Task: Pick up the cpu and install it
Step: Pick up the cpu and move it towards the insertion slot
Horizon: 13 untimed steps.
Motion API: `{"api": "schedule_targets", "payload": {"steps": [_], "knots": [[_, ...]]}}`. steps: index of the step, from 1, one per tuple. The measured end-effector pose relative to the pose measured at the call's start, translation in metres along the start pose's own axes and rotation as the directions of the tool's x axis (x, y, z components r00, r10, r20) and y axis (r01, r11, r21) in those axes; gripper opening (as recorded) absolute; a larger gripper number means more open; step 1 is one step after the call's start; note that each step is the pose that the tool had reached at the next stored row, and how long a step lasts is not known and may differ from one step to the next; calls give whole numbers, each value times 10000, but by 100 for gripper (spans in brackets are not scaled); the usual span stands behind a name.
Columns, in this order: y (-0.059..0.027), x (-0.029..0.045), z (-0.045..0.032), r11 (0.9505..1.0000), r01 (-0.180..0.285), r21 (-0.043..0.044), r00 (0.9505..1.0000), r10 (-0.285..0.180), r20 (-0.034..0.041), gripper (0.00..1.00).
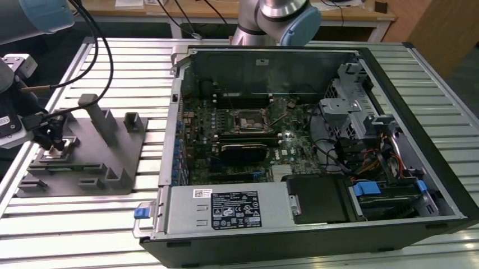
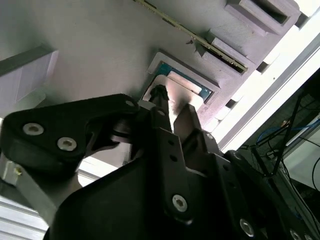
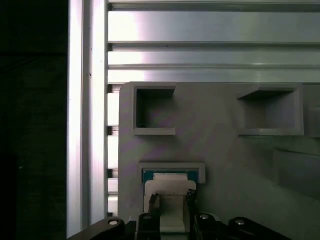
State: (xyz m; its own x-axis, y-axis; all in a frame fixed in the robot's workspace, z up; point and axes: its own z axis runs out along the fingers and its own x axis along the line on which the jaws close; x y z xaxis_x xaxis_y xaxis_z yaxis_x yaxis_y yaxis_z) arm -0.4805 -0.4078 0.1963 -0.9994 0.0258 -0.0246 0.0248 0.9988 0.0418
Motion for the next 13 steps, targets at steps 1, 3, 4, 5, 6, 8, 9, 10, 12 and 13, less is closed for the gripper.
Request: {"api": "schedule_targets", "payload": {"steps": [1, 3, 4, 5, 6, 8, 9, 10, 12, 13], "knots": [[0, 0, 0, 10000, 0, 0, 10000, 0, 0, 35], [0, 0, 0, 10000, 1, 0, 10000, -1, 0, 41], [0, 0, 0, 10000, 2, 0, 10000, -2, 0, 41], [0, 0, 0, 10000, 3, 0, 10000, -3, 0, 47], [0, 0, 0, 10000, 3, 0, 10000, -3, 0, 53], [0, 0, 0, 10000, 4, 0, 10000, -4, -1, 59], [0, 0, 2, 10000, -6, 0, 10000, 6, 0, 59], [0, 0, 8, 10000, -82, 0, 10000, 82, 6, 59], [2, 0, 19, 9996, -273, 6, 9996, 273, 12, 59], [5, 1, 24, 9995, -309, 8, 9995, 309, 12, 59]]}}
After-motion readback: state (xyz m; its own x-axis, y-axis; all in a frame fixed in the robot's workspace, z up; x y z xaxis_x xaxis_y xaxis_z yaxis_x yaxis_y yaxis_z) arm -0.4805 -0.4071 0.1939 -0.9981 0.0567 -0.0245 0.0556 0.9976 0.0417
